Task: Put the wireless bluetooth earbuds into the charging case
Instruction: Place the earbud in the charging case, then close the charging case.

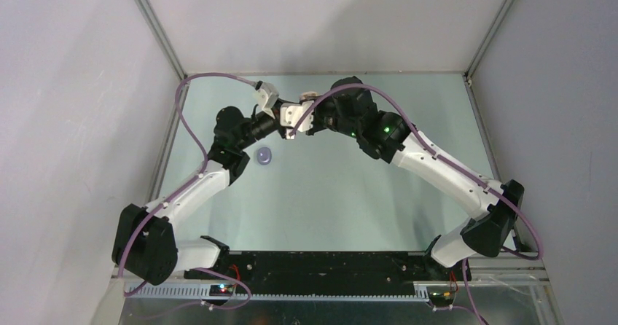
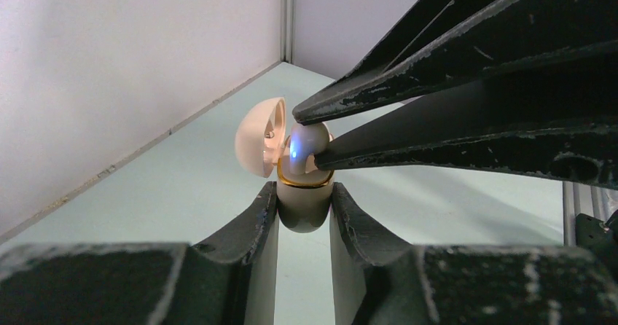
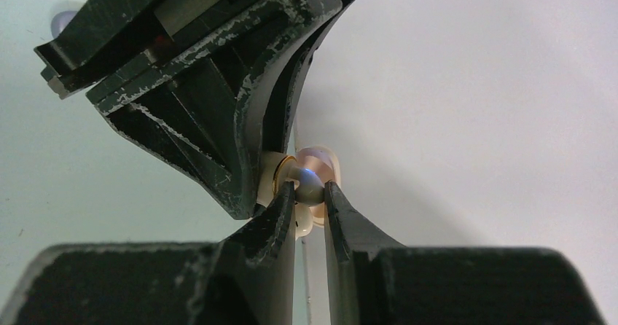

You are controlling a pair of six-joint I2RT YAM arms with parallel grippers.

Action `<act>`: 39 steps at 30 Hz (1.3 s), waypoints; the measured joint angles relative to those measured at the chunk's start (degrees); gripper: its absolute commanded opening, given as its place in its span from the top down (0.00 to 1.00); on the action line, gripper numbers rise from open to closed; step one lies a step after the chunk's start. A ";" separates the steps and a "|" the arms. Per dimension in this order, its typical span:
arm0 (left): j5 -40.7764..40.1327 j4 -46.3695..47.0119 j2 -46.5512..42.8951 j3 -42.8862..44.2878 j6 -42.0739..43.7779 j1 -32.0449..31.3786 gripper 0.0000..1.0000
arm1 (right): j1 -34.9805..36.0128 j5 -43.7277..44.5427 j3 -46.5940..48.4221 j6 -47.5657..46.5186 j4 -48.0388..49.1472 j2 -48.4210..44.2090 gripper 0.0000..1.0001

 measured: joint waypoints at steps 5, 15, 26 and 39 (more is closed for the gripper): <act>0.13 -0.48 0.00 -0.02 0.35 0.00 1.00 | -0.39 -0.87 1.77 -1.20 -2.86 0.76 0.60; 1.20 -0.37 0.07 -0.02 0.50 0.00 1.00 | -3.89 -6.97 7.30 -1.95 -12.68 0.85 0.43; 2.69 0.04 0.44 0.00 1.97 0.00 1.00 | -7.34 -14.58 18.12 5.25 -24.39 1.62 0.29; 14.16 -10.82 0.57 2.58 23.47 1.90 1.00 | -14.34 -30.71 36.85 12.33 -44.89 14.14 0.26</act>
